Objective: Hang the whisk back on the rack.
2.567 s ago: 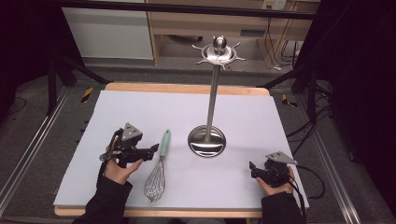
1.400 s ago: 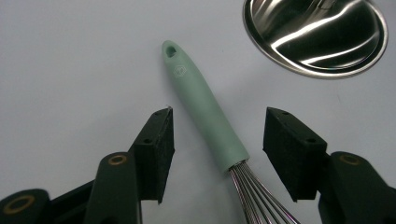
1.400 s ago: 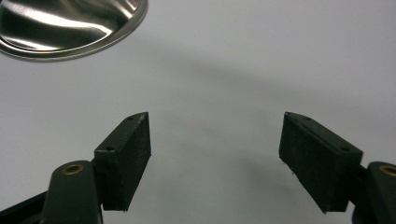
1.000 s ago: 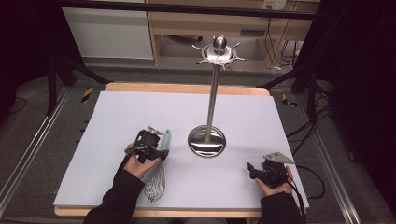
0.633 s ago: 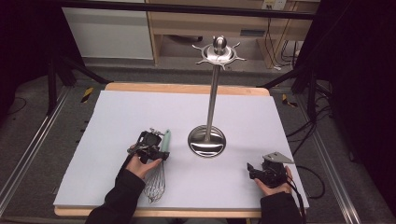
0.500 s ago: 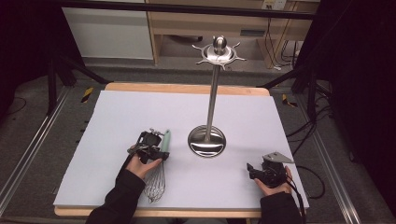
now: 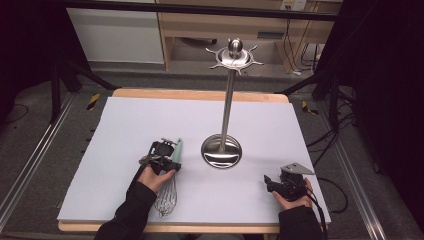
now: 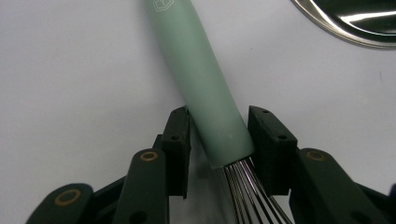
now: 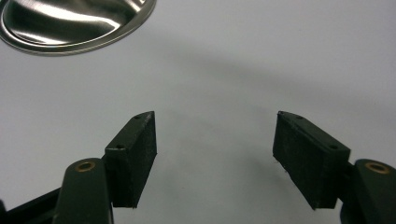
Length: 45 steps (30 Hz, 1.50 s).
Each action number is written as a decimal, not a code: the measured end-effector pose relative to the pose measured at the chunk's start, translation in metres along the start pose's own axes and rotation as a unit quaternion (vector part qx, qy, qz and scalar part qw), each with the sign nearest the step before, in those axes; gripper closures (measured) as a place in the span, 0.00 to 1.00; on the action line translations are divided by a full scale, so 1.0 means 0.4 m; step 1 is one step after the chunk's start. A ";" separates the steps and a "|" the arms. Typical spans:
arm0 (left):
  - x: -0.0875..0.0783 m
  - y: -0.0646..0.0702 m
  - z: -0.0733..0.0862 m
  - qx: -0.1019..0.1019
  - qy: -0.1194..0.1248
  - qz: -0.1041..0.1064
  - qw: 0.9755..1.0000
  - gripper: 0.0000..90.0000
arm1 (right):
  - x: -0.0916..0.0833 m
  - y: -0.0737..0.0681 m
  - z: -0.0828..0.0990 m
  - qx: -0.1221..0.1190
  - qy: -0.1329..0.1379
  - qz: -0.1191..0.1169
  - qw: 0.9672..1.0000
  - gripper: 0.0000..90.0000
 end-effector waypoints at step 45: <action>-0.008 0.014 0.006 -0.012 -0.054 -0.015 0.998 0.74 | -0.001 -0.004 0.000 -0.002 -0.003 -0.012 1.000 0.36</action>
Point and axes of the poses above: each handheld gripper's, and its own axes: x roughly forward along the jaws, z roughly out of its underside, y roughly to its right, the point moved 6 cm from there along x, roughly forward along the jaws, and after that the axes turned 8 degrees about -y, right-handed, at the moved point
